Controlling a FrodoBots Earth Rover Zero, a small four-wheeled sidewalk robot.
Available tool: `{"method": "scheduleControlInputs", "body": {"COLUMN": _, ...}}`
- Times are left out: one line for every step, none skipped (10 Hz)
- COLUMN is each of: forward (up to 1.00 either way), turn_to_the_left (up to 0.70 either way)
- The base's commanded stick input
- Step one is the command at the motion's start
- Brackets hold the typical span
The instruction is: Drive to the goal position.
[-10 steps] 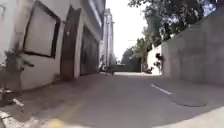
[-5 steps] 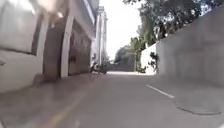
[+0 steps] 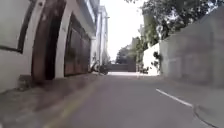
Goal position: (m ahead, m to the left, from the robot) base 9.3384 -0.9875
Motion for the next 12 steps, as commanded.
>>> {"method": "scheduleControlInputs", "body": {"forward": 1.0, "turn_to_the_left": 0.06}}
{"method": "scheduleControlInputs", "body": {"forward": 1.0, "turn_to_the_left": -0.02}}
{"method": "scheduleControlInputs", "body": {"forward": 1.0, "turn_to_the_left": -0.34}}
{"method": "scheduleControlInputs", "body": {"forward": 1.0, "turn_to_the_left": -0.34}}
{"method": "scheduleControlInputs", "body": {"forward": 1.0, "turn_to_the_left": -0.34}}
{"method": "scheduleControlInputs", "body": {"forward": 1.0, "turn_to_the_left": 0.06}}
{"method": "scheduleControlInputs", "body": {"forward": 1.0, "turn_to_the_left": 0.06}}
{"method": "scheduleControlInputs", "body": {"forward": 1.0, "turn_to_the_left": 0.06}}
{"method": "scheduleControlInputs", "body": {"forward": 1.0, "turn_to_the_left": 0.06}}
{"method": "scheduleControlInputs", "body": {"forward": 1.0, "turn_to_the_left": 0.06}}
{"method": "scheduleControlInputs", "body": {"forward": 1.0, "turn_to_the_left": 0.06}}
{"method": "scheduleControlInputs", "body": {"forward": 1.0, "turn_to_the_left": 0.06}}
